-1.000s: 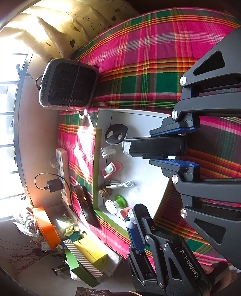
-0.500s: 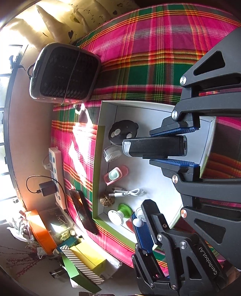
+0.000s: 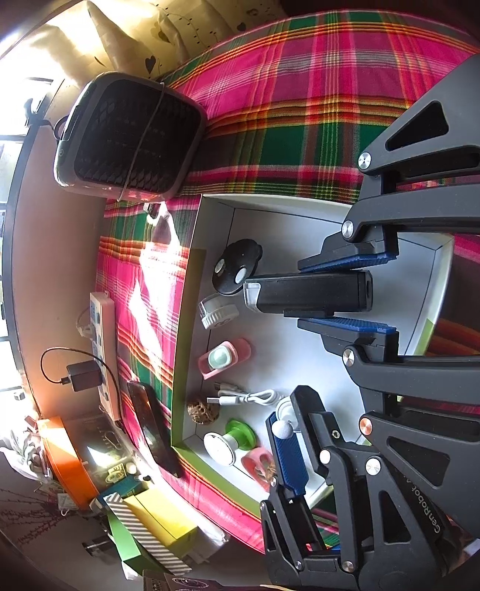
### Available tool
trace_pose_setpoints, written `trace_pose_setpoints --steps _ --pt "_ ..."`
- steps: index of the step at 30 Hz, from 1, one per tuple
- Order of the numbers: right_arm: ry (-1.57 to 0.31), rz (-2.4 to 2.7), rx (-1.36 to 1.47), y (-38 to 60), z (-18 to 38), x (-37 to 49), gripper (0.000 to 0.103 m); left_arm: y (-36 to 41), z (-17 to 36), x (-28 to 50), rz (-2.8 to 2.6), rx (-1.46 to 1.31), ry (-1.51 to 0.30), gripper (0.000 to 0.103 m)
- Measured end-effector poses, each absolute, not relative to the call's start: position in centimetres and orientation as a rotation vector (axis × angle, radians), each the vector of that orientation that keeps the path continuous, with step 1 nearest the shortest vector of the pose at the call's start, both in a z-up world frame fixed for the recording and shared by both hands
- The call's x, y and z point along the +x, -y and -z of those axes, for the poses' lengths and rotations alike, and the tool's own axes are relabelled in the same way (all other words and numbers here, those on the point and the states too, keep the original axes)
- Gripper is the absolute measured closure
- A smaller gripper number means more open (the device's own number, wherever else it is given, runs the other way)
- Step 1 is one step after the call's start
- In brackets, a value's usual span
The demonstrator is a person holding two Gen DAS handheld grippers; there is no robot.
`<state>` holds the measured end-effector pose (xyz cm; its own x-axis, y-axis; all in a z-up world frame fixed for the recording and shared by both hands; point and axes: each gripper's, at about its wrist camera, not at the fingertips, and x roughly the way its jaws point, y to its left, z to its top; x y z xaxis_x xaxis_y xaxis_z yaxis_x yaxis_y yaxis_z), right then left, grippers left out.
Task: Organize objects
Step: 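Lower the black case and open the right gripper while the left releases the knob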
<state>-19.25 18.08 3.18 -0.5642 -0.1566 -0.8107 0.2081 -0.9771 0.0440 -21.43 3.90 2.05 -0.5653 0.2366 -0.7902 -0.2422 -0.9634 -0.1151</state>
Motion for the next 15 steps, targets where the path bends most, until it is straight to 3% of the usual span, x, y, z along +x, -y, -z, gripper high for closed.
trace_pose_setpoints --steps 15 --pt "-0.112 2.609 1.340 -17.92 -2.90 -19.66 0.079 -4.01 -1.20 -21.58 -2.553 -1.309 -0.008 0.079"
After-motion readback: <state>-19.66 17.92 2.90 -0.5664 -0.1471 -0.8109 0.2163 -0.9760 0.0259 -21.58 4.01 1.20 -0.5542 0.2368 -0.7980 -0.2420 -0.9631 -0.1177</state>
